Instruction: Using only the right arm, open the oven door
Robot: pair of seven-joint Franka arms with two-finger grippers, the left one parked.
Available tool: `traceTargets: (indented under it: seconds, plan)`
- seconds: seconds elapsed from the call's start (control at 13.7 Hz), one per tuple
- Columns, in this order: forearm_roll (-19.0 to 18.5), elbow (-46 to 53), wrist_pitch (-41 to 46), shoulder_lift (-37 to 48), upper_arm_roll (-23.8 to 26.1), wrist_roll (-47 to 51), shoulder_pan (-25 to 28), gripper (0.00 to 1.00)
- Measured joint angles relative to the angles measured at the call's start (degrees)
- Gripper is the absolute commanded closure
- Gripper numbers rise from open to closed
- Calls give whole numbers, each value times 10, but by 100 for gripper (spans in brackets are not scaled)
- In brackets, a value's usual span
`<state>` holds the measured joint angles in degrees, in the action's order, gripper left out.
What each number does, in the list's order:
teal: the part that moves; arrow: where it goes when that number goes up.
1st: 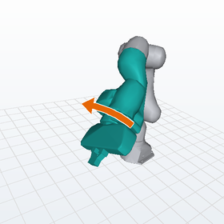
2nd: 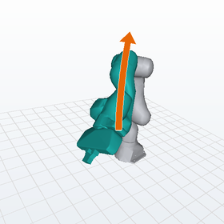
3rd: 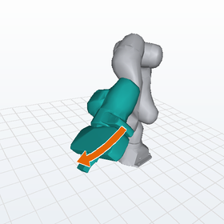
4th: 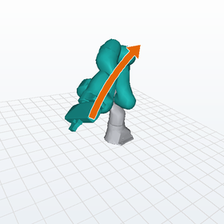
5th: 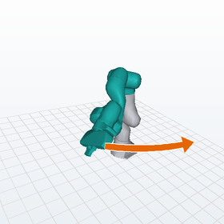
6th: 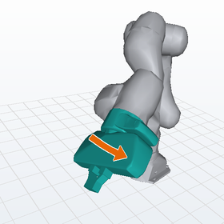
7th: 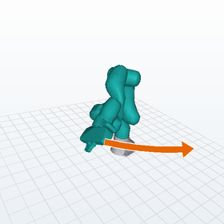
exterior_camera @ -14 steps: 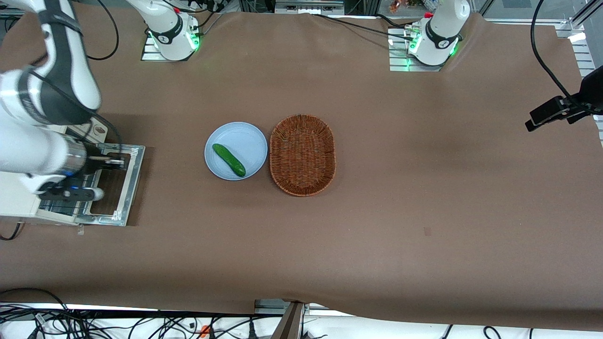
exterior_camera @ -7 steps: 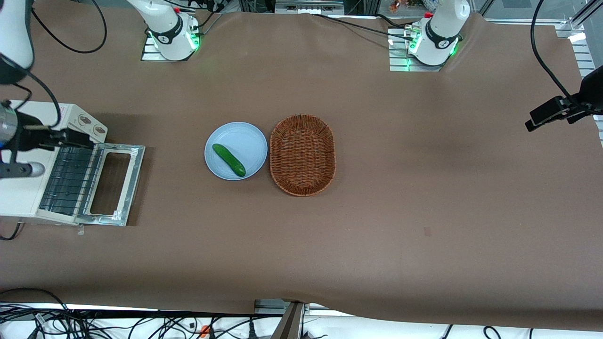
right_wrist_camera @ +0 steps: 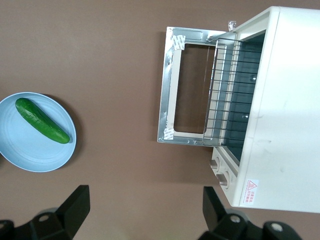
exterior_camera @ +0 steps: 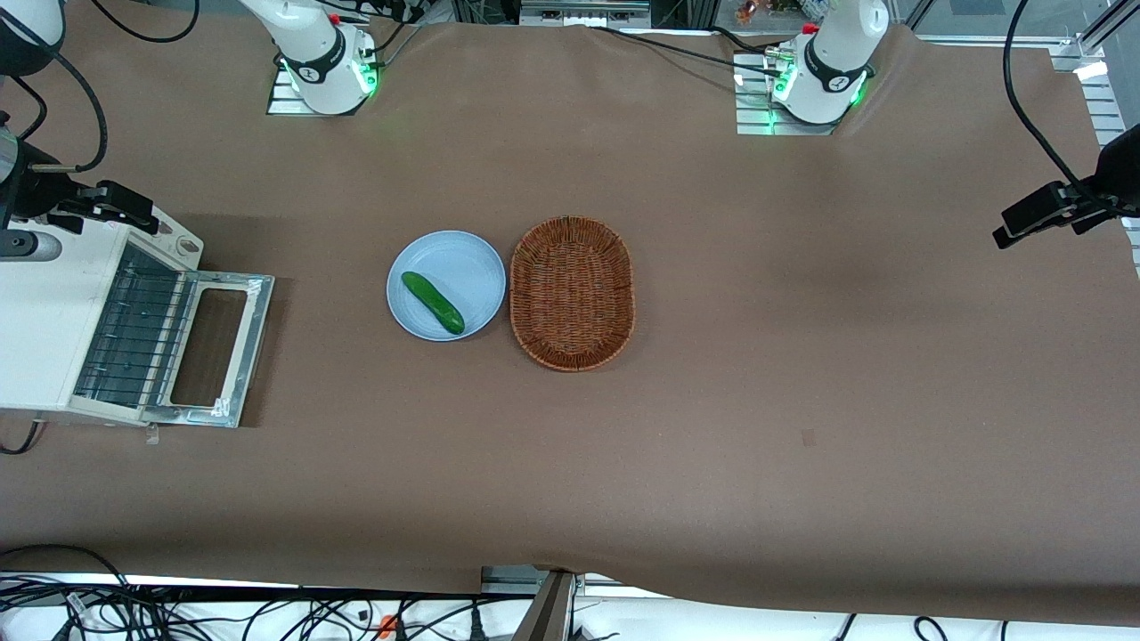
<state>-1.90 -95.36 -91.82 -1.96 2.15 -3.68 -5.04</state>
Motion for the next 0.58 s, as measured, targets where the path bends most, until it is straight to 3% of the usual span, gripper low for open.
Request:
traceTargets:
  seconds: [0.58]
  plan:
    - [0,0,0,1,-11,0,23,0]
